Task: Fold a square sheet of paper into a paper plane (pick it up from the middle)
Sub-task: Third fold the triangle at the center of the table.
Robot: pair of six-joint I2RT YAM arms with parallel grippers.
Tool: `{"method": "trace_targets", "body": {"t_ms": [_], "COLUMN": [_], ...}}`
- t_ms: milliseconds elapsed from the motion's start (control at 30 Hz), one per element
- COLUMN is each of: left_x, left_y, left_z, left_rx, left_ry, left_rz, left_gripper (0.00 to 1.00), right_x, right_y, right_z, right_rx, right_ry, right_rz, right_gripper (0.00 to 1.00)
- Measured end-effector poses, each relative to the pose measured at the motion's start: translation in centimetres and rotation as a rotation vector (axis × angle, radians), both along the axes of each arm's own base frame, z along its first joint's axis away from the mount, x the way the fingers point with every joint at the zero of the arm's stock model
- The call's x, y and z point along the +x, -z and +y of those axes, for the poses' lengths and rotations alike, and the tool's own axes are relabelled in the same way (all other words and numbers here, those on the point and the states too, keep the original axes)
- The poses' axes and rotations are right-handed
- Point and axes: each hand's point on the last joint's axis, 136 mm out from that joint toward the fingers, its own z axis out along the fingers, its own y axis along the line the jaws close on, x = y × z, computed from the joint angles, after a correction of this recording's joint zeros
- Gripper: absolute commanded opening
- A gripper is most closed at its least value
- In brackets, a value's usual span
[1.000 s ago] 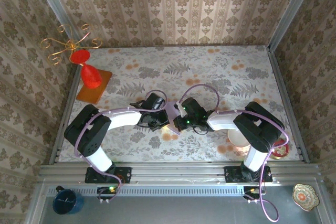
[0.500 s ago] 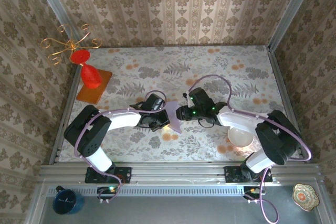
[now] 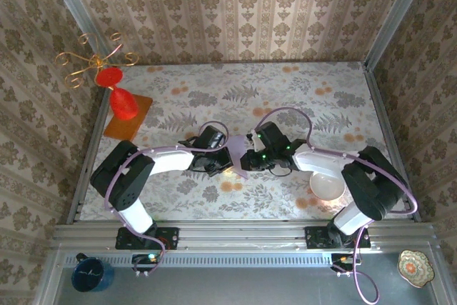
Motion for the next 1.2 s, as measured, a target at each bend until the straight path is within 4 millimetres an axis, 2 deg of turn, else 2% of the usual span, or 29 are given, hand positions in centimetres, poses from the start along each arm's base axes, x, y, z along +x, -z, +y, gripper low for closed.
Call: {"method": "trace_targets", "body": {"t_ms": [167,500,1033,1200], "left_x": [0.0,0.0,-0.2,-0.2], "left_y": [0.0,0.0,0.0,0.0], "left_z": [0.0,0.0,-0.1,0.0], "left_rx": [0.000,0.002,-0.003,-0.002], "left_ry": [0.001,0.013,0.022,0.022], "left_rz": [0.000,-0.007,0.002,0.003], "left_gripper": [0.06,0.06,0.08,0.08], "right_x": [-0.7,-0.5,-1.1,-1.1], "right_y": [1.4,2.2,4.6,4.8], "right_z": [0.4,2.1,1.7,1.6], "right_rx": [-0.007,-0.007,-0.056,-0.059], "right_ry": [-0.027,-0.071,-0.084,-0.084], "right_rz": [0.067,0.107,0.161,0.166], "right_gripper": [0.10,0.08,0.08,0.07]}}
